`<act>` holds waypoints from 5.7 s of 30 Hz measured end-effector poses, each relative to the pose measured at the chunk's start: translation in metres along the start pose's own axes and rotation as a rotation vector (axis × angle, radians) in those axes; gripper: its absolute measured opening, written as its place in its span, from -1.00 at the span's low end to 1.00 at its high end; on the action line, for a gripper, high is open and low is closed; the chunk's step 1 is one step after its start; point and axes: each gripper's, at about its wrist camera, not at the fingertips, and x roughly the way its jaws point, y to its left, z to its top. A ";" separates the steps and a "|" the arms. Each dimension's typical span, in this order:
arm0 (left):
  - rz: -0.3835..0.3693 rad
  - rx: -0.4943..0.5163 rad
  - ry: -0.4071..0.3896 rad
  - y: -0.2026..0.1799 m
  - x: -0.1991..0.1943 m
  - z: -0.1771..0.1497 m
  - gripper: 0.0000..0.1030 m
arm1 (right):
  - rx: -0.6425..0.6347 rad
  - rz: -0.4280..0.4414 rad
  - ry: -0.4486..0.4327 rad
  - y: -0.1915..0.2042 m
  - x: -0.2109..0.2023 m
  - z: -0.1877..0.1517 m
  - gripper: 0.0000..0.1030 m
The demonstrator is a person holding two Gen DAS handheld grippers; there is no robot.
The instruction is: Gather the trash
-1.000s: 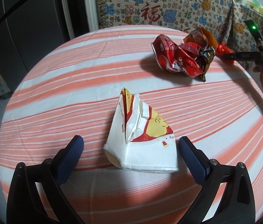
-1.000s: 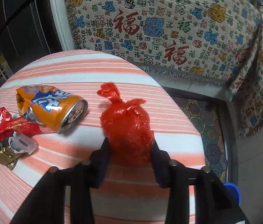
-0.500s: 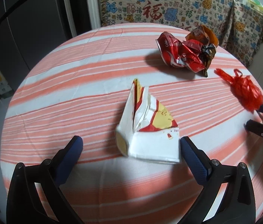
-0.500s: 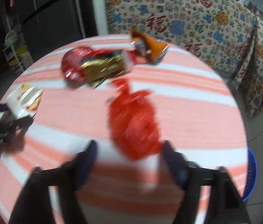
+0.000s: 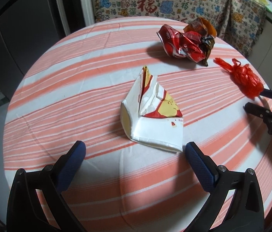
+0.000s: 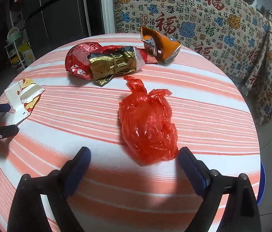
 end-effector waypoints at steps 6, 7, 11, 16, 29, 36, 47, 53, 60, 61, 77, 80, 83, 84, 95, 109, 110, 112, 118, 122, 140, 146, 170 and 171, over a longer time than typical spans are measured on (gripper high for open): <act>0.020 -0.012 -0.036 0.001 0.006 0.005 0.99 | 0.002 0.000 0.000 0.000 0.002 0.000 0.85; 0.022 -0.015 -0.038 0.000 0.006 0.005 0.99 | 0.002 0.000 0.000 0.000 0.002 0.000 0.85; 0.020 -0.016 -0.021 -0.001 0.005 0.006 0.99 | 0.008 0.002 0.000 0.000 0.003 0.001 0.85; -0.052 -0.035 -0.011 0.008 -0.008 0.006 0.99 | -0.001 0.058 0.027 -0.007 -0.009 0.001 0.83; -0.096 -0.078 -0.093 0.016 -0.009 0.032 0.53 | -0.121 -0.005 0.107 -0.004 -0.013 0.050 0.81; -0.106 -0.039 -0.128 0.011 -0.024 0.028 -0.89 | -0.049 0.051 0.151 -0.008 -0.009 0.056 -0.44; -0.179 -0.078 -0.182 -0.010 -0.048 0.021 -0.90 | 0.028 0.095 0.080 -0.017 -0.052 0.033 -0.46; -0.214 -0.052 -0.200 -0.045 -0.058 0.023 -0.91 | 0.082 0.112 0.066 -0.032 -0.064 0.014 -0.46; -0.269 -0.001 -0.204 -0.097 -0.068 0.031 -0.90 | 0.154 0.119 0.034 -0.065 -0.089 -0.007 -0.46; -0.287 0.009 -0.202 -0.108 -0.069 0.034 -0.91 | 0.168 0.114 0.028 -0.073 -0.094 -0.011 -0.46; -0.532 0.220 -0.153 -0.355 -0.032 0.113 -0.90 | 0.491 -0.181 -0.014 -0.306 -0.148 -0.061 -0.46; -0.548 0.241 -0.135 -0.402 -0.006 0.122 -0.90 | 0.526 -0.211 0.008 -0.340 -0.138 -0.071 -0.46; -0.543 0.256 -0.105 -0.442 0.025 0.129 -0.90 | 0.559 -0.225 0.029 -0.370 -0.123 -0.081 -0.46; -0.547 0.257 -0.091 -0.454 0.034 0.129 -0.90 | 0.566 -0.236 0.038 -0.379 -0.117 -0.085 -0.46; -0.523 0.259 0.003 -0.520 0.124 0.117 -0.89 | 0.679 -0.212 0.106 -0.444 -0.056 -0.130 -0.45; -0.507 0.269 -0.014 -0.549 0.142 0.113 0.46 | 0.810 -0.173 0.096 -0.482 -0.033 -0.156 0.03; -0.508 0.263 -0.021 -0.544 0.134 0.114 0.46 | 0.813 -0.177 0.082 -0.483 -0.036 -0.156 0.06; -0.518 0.248 -0.042 -0.532 0.113 0.116 0.55 | 0.813 -0.207 0.060 -0.484 -0.044 -0.155 0.06; -0.496 0.269 -0.132 -0.465 0.033 0.111 0.79 | 0.709 -0.346 -0.032 -0.464 -0.076 -0.130 0.24; -0.425 0.251 -0.147 -0.396 -0.004 0.095 0.84 | 0.626 -0.386 -0.098 -0.432 -0.099 -0.107 0.26; 0.037 -0.067 -0.068 -0.088 0.021 0.024 0.89 | 0.099 -0.008 -0.029 -0.066 -0.047 -0.006 0.35; 0.078 -0.097 -0.067 -0.061 0.033 0.037 0.99 | 0.060 -0.082 -0.025 -0.033 -0.009 0.011 0.38; 0.082 -0.104 -0.068 -0.060 0.036 0.040 0.99 | 0.105 -0.071 -0.019 -0.031 0.009 0.029 0.58; 0.082 -0.104 -0.068 -0.060 0.036 0.040 0.99 | 0.105 -0.071 -0.019 -0.031 0.009 0.029 0.58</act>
